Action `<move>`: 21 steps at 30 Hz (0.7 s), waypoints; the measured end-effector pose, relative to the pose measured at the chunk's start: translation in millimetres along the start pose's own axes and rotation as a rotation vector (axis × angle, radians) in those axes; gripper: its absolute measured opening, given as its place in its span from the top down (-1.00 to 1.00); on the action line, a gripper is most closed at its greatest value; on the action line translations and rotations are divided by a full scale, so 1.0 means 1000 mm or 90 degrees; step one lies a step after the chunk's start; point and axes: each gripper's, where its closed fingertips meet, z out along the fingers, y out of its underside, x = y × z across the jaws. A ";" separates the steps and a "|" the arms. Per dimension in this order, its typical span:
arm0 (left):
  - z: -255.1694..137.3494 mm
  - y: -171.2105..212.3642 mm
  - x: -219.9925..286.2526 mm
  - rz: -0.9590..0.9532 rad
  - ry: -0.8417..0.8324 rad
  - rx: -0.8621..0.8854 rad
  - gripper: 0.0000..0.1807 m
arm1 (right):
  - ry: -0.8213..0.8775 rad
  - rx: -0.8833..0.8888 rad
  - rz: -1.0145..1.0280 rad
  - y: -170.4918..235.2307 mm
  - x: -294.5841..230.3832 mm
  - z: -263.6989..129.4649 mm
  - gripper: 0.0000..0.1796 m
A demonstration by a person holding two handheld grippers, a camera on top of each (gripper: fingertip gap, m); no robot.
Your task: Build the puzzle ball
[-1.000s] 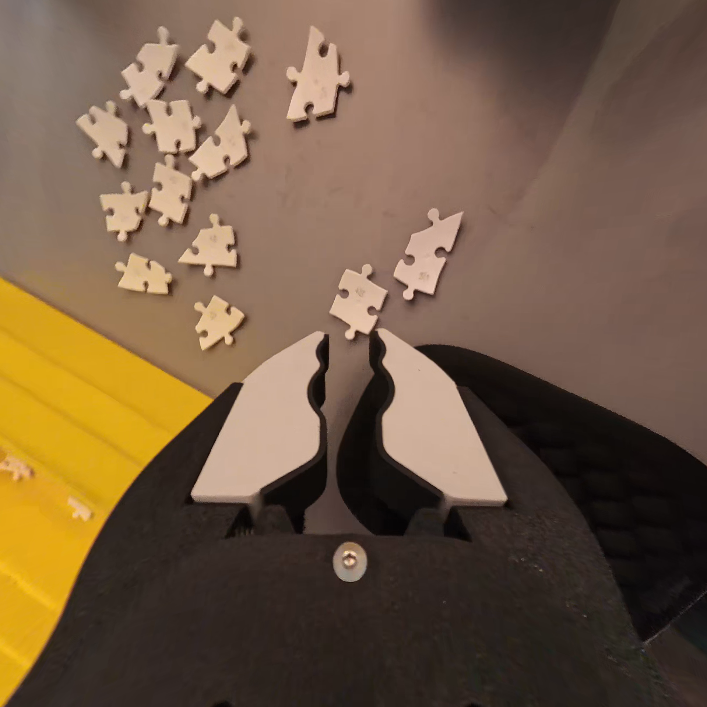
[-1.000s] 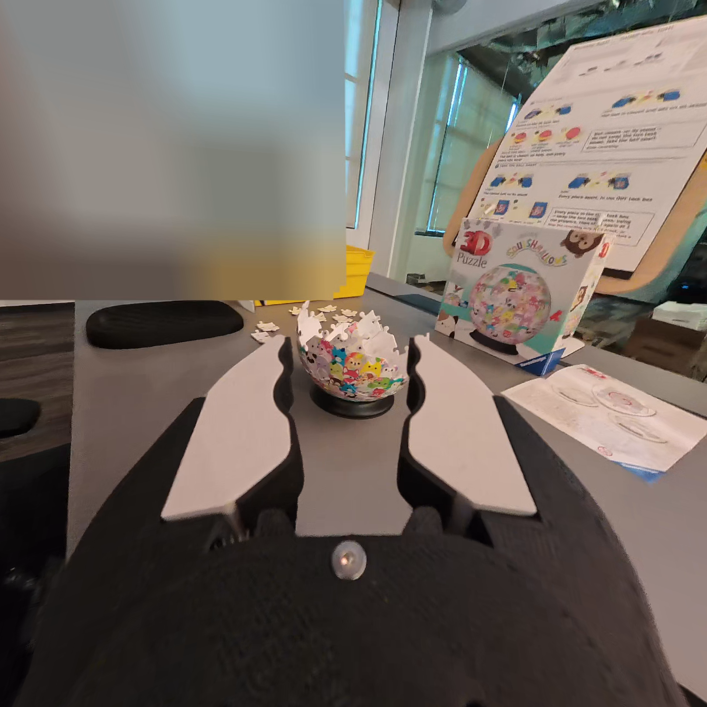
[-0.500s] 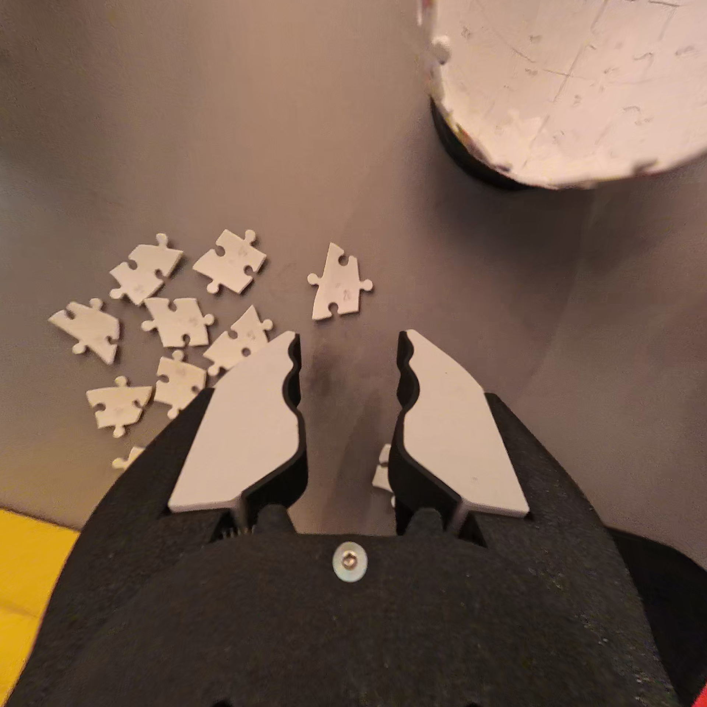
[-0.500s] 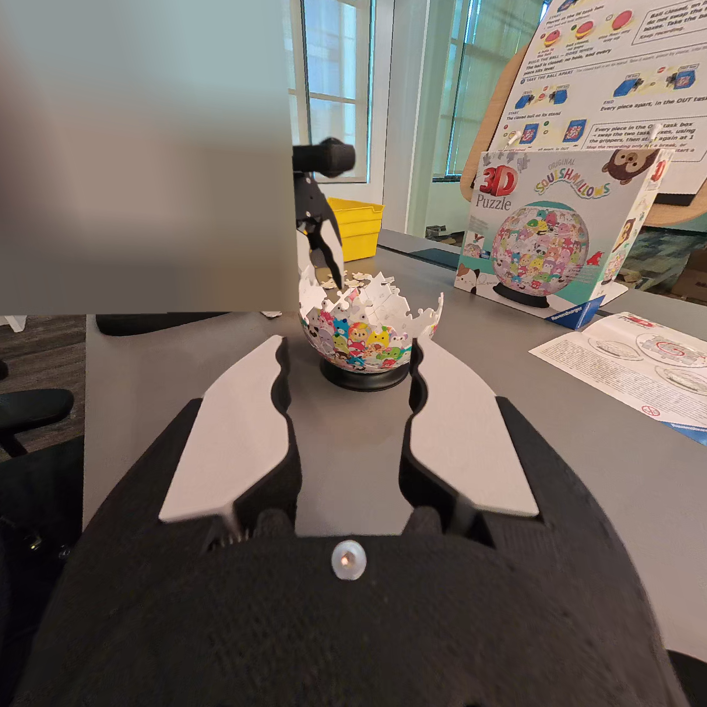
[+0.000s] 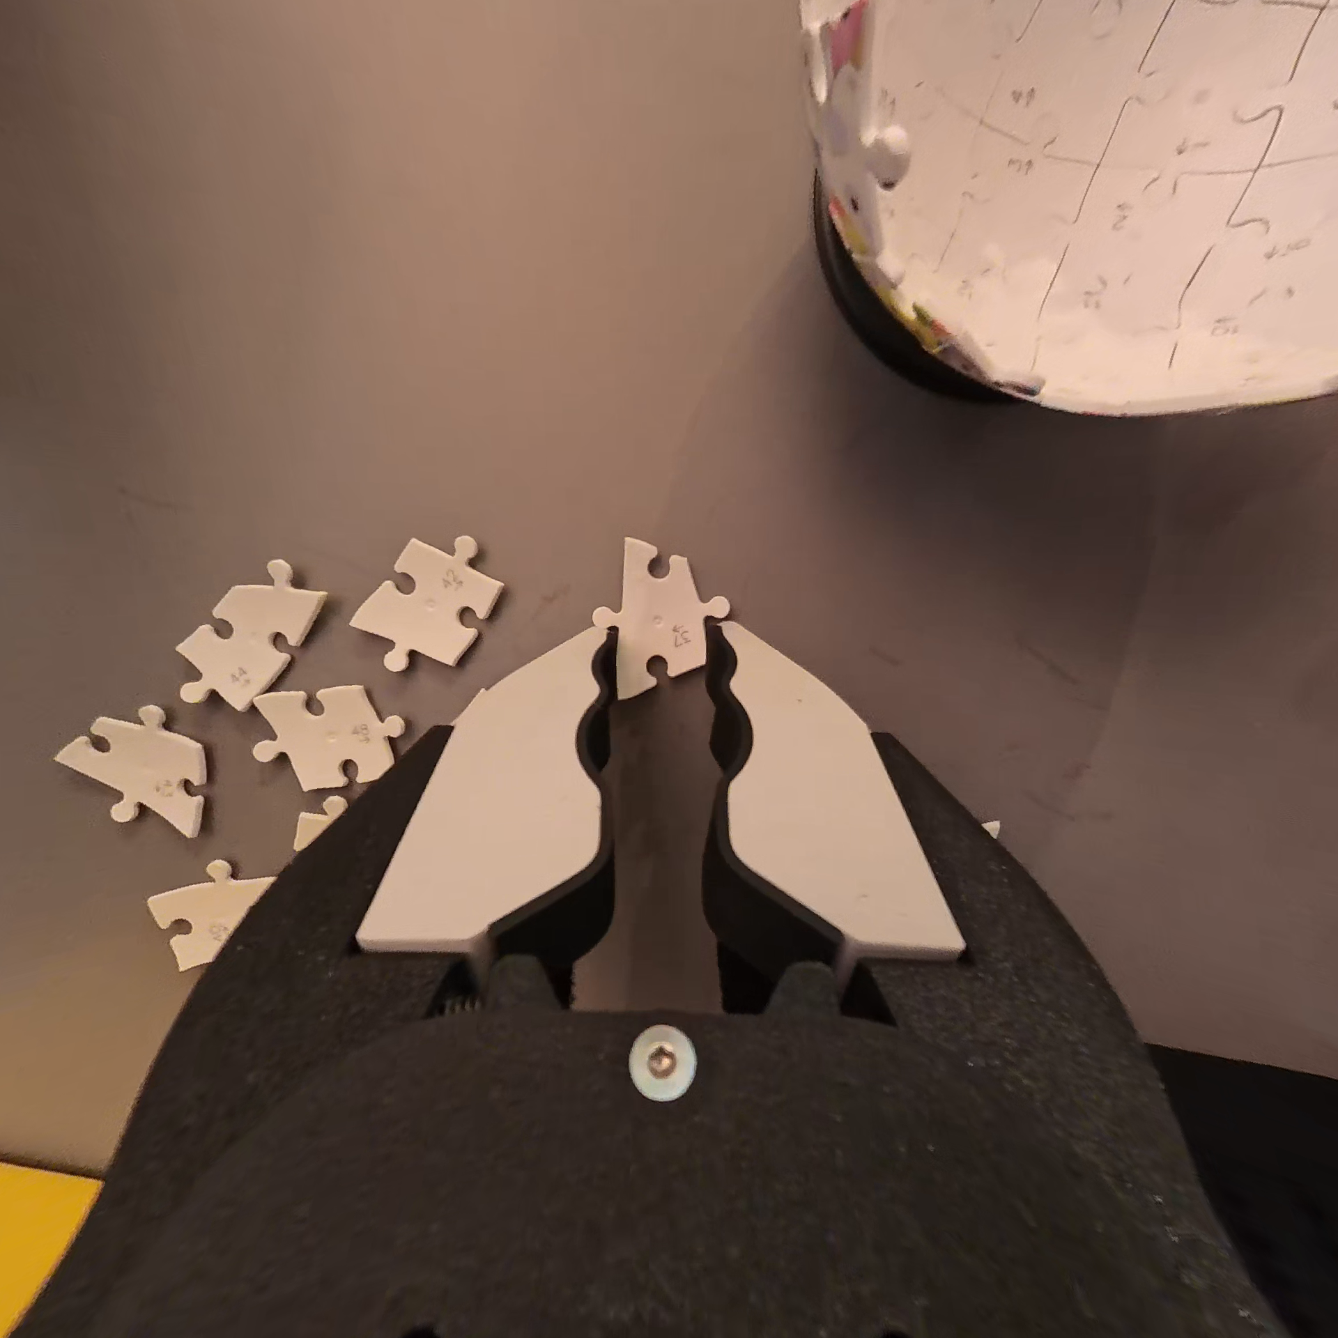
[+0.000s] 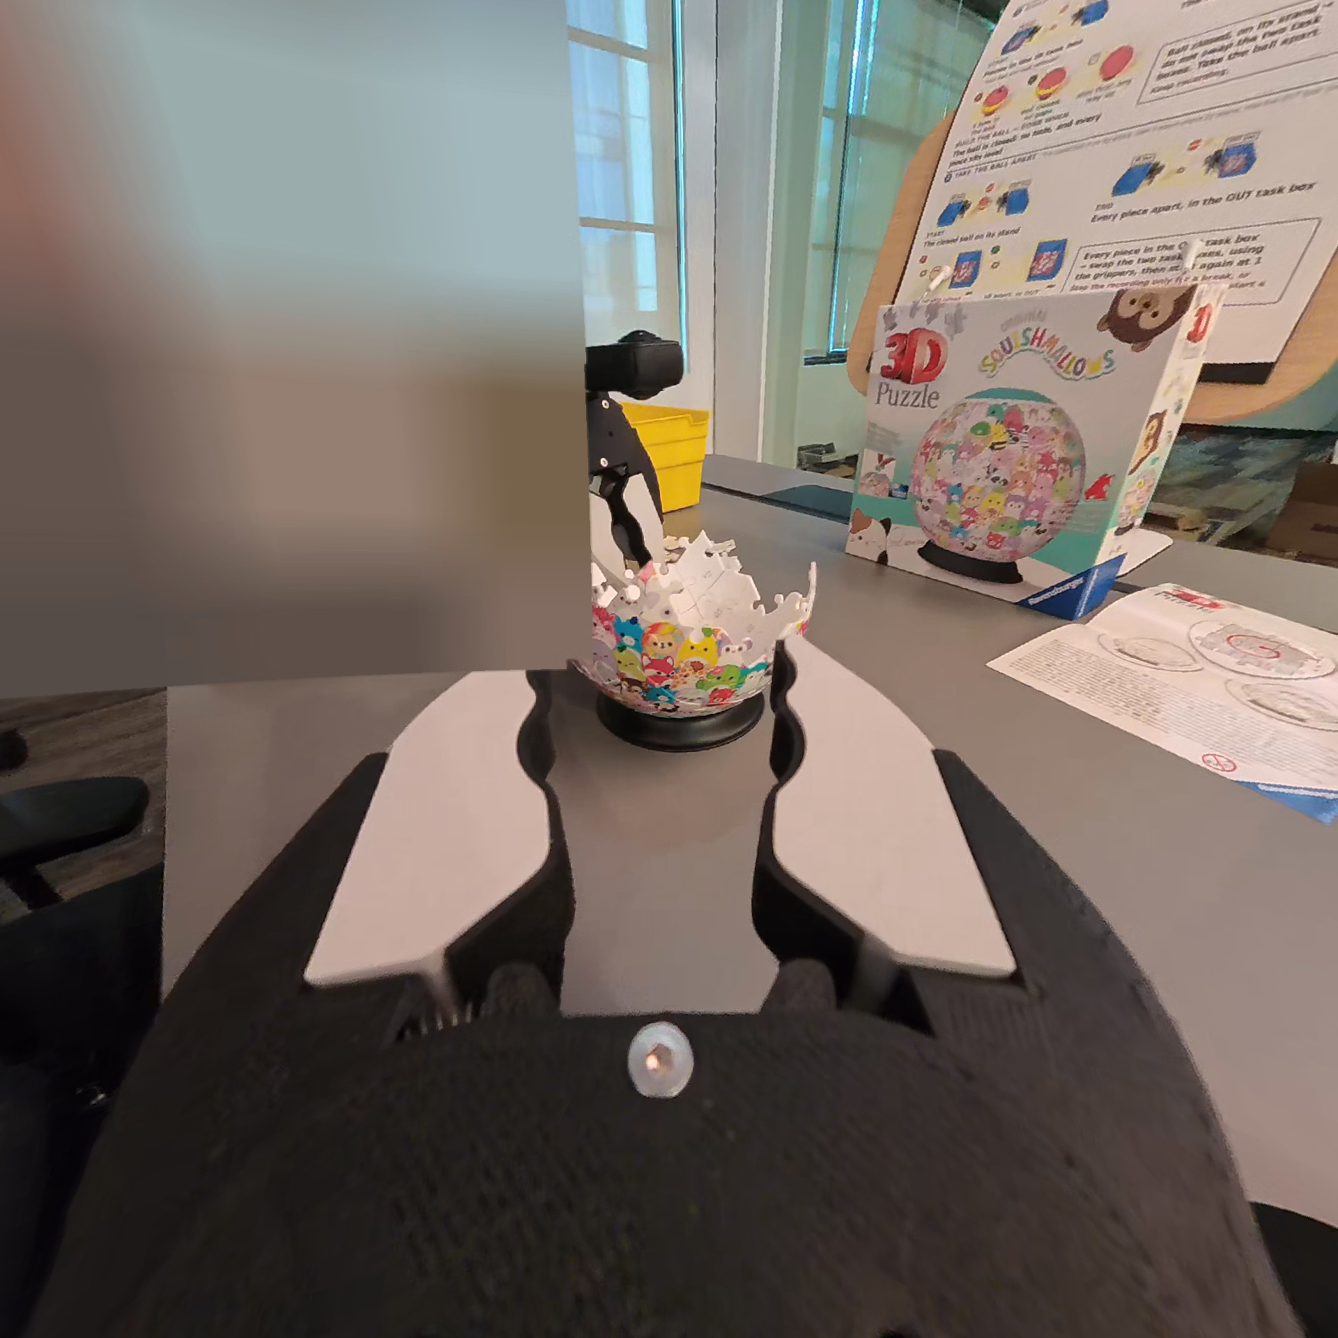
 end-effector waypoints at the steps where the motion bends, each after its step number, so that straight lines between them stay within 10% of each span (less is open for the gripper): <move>1: 0.000 0.000 0.001 0.004 0.000 -0.001 0.74 | -0.003 -0.001 0.013 0.001 0.001 0.000 0.35; 10: -0.051 -0.018 0.064 0.131 0.012 0.120 0.74 | -0.089 0.018 0.111 -0.025 -0.029 0.005 0.48; 21: -0.124 -0.063 0.219 0.465 0.033 0.159 0.74 | -0.271 -0.224 0.339 -0.046 -0.124 0.079 0.65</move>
